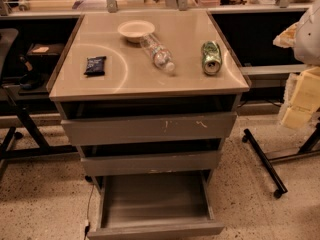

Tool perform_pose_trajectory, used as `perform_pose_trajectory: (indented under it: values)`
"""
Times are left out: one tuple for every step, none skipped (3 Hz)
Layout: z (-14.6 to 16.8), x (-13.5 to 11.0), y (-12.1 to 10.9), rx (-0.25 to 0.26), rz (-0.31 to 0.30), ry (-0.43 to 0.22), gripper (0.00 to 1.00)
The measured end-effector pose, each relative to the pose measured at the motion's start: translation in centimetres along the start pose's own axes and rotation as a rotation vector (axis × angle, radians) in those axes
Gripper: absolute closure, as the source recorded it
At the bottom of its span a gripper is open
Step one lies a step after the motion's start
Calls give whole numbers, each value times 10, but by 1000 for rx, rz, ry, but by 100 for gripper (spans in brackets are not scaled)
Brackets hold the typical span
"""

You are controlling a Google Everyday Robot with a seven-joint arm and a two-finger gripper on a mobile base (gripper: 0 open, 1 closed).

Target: Close bottom drawer

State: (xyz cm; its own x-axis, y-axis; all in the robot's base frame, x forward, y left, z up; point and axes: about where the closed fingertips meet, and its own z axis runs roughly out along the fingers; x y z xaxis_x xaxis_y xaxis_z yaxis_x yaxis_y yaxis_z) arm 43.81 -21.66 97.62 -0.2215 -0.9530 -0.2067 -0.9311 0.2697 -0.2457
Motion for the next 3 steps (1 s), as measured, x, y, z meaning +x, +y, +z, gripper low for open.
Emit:
perform_pose_trajectory:
  values:
    - [0,0,0,0,0,0,0]
    - [0,0,0,0,0,0,14]
    - [0,0,0,0,0,0,37]
